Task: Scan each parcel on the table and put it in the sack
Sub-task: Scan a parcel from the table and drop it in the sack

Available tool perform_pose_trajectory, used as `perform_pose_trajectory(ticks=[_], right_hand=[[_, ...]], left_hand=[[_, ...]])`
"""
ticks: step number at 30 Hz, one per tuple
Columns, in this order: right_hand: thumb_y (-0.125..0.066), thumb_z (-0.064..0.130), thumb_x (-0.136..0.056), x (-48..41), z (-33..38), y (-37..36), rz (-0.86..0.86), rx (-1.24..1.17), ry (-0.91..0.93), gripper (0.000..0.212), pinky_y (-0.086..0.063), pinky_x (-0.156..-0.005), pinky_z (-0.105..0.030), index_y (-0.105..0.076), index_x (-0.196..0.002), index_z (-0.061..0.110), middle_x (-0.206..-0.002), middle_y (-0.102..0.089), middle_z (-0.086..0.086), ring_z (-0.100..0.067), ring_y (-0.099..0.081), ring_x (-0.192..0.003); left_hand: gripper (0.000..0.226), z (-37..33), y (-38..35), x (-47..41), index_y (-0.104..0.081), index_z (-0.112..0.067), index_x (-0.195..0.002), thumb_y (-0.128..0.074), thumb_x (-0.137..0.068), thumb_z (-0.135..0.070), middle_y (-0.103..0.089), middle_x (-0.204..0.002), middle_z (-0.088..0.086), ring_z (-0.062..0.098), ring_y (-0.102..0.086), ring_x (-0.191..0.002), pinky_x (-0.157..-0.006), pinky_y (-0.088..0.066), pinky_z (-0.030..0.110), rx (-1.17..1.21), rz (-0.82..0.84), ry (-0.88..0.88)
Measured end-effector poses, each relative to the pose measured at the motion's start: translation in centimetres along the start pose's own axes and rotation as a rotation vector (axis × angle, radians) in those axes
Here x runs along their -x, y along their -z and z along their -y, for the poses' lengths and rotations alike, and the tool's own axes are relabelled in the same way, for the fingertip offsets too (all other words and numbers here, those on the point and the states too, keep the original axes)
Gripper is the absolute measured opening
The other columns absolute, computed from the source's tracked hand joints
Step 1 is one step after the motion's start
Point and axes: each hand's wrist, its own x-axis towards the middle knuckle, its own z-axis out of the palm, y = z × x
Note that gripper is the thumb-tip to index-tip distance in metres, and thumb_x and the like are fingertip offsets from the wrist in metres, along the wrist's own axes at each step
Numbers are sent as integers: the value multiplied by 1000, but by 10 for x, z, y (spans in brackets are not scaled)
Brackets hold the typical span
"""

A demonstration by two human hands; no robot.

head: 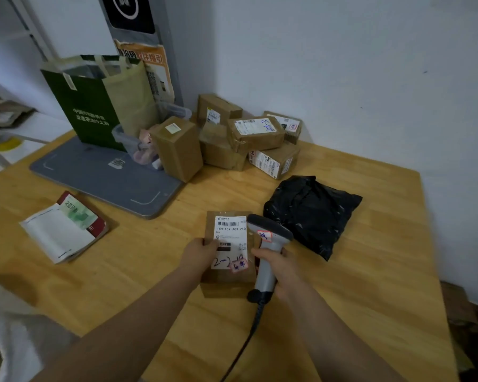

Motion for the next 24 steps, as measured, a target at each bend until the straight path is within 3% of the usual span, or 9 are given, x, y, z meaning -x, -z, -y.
perform_pose_trajectory(ticks=[2, 4, 6, 10, 15, 16, 18, 21, 24], right_hand=[[-77, 10, -73, 1, 0, 2, 7, -1, 14, 36, -54, -72, -40, -57, -103, 13, -101, -64, -15, -29, -62, -87], [-78, 8, -72, 3, 1, 3, 9, -39, 35, 39, -54, -70, -40, -59, -106, 10, -99, -65, -15, -28, -63, -84], [-78, 7, -72, 9, 3, 2, 28, -68, 60, 38, -54, -68, -38, -61, -105, 9, -95, -67, -13, -26, -64, -81], [-75, 2, -74, 23, 13, -5, 68, -109, 155, 23, -52, -63, -33, -65, -92, 10, -83, -68, -7, -20, -64, -73], [-77, 9, -74, 48, 27, -25, 60, -51, 285, 22, -51, -69, -32, -65, -92, 13, -89, -68, -7, -19, -63, -80], [-76, 9, -76, 55, 30, -29, 68, -20, 327, 16, -51, -68, -31, -65, -88, 14, -84, -69, -4, -18, -64, -78], [-72, 8, -81, 72, 34, -36, 136, 22, 385, 7, -52, -64, -33, -65, -78, 10, -70, -69, -5, -21, -65, -67], [-70, 12, -83, 96, 36, -41, 267, 104, 393, 15, -49, -55, -33, -63, -72, 5, -60, -60, -13, -22, -56, -50], [-69, 7, -83, 108, 33, -46, 309, 196, 401, 19, -44, -43, -25, -60, -66, 5, -49, -53, -7, -15, -47, -38]], left_hand=[[32, 7, 11, 4, -58, -6, -120, -61, -94, -24, -66, -99, 6, 17, -60, -85, -64, -47, 27, 215, -2, -3], [28, 10, 24, 10, -62, -19, -112, -70, -86, -25, -69, -107, 6, 17, -60, -92, -77, -47, 33, 372, 54, -13], [38, 8, 40, 17, -62, -30, -109, -78, -76, -25, -69, -108, 5, 23, -58, -104, -89, -46, 46, 449, 177, -22], [91, 3, 72, 26, -59, -34, -112, -95, -28, -34, -74, -102, 8, 29, -62, -108, -90, -47, 49, 395, 354, -75], [145, -2, 103, 31, -36, -20, -143, -97, -13, -41, -68, -110, 4, 22, -65, -102, -78, -53, 37, 392, 271, -127], [145, -3, 109, 35, -32, -17, -147, -97, -20, -38, -69, -106, 2, 20, -67, -96, -74, -53, 33, 396, 256, -150], [116, -4, 119, 40, -39, -15, -142, -94, -40, -27, -71, -97, -1, 17, -68, -90, -70, -52, 29, 414, 209, -173], [83, -4, 131, 44, -55, -20, -115, -94, -44, -32, -74, -93, -1, 14, -69, -87, -65, -52, 24, 406, 156, -202], [63, 0, 138, 41, -48, -13, -130, -77, -74, -9, -69, -103, 2, 14, -66, -91, -67, -50, 24, 401, 84, -212]])
